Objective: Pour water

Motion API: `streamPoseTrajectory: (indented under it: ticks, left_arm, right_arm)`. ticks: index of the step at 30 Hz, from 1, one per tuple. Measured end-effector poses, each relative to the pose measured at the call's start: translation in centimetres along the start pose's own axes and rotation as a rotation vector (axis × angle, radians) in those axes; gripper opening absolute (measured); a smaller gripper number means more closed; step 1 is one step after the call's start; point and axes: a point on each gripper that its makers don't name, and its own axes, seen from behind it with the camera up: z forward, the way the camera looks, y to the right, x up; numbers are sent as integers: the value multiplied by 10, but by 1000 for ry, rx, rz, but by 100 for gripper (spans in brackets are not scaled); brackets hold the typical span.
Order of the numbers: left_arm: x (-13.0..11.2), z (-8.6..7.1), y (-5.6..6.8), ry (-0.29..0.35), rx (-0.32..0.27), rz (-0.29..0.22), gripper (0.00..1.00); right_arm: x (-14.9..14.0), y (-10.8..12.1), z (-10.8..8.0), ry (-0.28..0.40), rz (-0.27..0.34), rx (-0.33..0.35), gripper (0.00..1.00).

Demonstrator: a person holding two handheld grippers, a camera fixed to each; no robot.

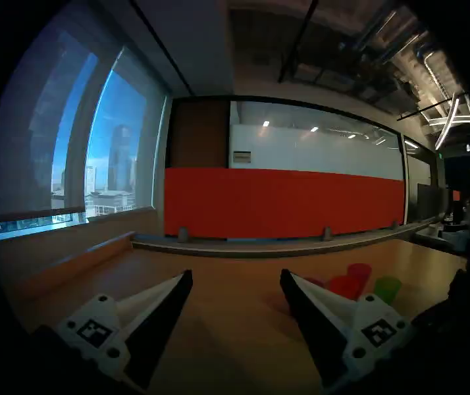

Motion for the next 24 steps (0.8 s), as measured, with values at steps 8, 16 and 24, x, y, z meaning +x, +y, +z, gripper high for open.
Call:
streamPoseTrajectory:
  ticks: [8, 16, 24]
  left_arm:
    - [31, 12, 10, -18, -42, 1, 99]
    - [80, 24, 18, 7, -86, 7, 99]
    - [103, 26, 33, -6, -160, -13, 99]
  right_arm:
    - [35, -8, 13, -30, 60, 56, 99]
    - [75, -14, 17, -48, 133, 128, 99]
    - [100, -16, 17, -39, 108, 159, 99]
